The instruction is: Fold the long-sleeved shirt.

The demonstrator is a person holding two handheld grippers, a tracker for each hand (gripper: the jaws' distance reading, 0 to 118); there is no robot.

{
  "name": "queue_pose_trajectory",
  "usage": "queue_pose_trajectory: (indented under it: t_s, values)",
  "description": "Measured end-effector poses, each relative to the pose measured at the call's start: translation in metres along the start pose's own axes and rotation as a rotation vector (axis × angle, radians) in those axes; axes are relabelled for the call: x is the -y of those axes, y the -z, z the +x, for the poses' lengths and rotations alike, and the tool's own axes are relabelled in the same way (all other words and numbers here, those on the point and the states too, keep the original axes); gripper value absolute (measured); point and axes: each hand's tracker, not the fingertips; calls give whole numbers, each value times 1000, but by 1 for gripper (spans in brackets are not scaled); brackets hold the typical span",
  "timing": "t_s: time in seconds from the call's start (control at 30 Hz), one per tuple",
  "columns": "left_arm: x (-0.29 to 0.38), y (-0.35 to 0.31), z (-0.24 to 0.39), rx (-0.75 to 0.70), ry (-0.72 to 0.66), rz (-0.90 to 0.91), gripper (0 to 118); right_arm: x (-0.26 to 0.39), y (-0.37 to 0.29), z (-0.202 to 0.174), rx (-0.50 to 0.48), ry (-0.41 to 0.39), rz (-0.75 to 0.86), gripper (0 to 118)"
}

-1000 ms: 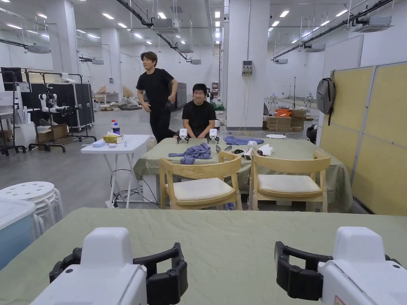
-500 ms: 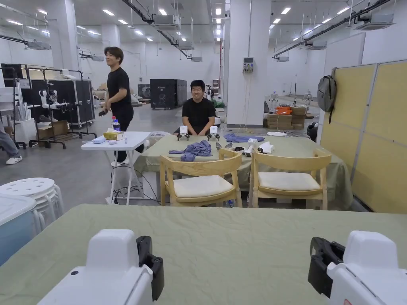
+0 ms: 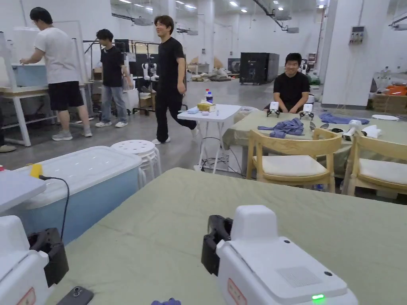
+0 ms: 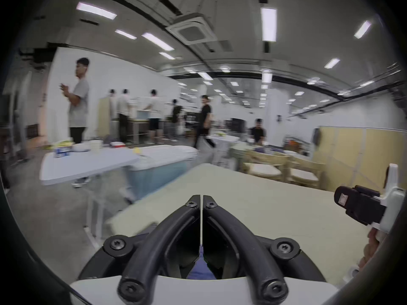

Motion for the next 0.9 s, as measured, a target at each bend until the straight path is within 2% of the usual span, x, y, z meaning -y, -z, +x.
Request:
queue_pose_trajectory:
  t_s: [0.1,0.17,0.23,0.33,0.37,0.43,0.47,0.5,0.53,0.6,0.73,0.8,0.83,0.87,0.9]
  values:
    - [3,-14,-41,-95,-16,-7,1,11,23,-56,-164,38,-15,4]
    - [8,-13,-57,-100,0,-24,1,13,27,-71,-224,29,-22,4]
    - [18,-6,-62,-105,-3,-42,1,14,23,-71,-241,15,-26,4]
    - [38,17,-49,-28,-47,-123,4,18,15,-45,-210,2,-49,4]
    - [49,30,-44,21,-75,-163,15,21,11,-32,-187,-2,-69,4]
    - [73,63,-30,116,-129,-244,90,29,1,-4,-128,-20,-107,4]
    - [88,83,-22,162,-144,-313,118,34,-6,9,-92,-35,-132,4]
    - [106,105,-13,210,-160,-391,113,41,-13,22,-57,-49,-159,4]
    - [125,114,-9,201,-208,-393,113,47,-18,34,-26,-60,-181,4]
    - [163,159,8,185,-208,-517,113,62,-32,55,40,-70,-233,4]
    - [216,220,47,175,-148,-718,113,87,-46,89,129,-21,-336,4]
    - [242,242,60,190,-149,-779,108,95,-51,103,166,5,-363,4]
    - [251,247,65,196,-147,-827,103,98,-53,108,174,11,-371,4]
    - [259,251,70,200,-125,-875,93,99,-54,110,186,15,-379,4]
    - [262,253,74,187,-108,-887,63,101,-56,114,196,19,-383,4]
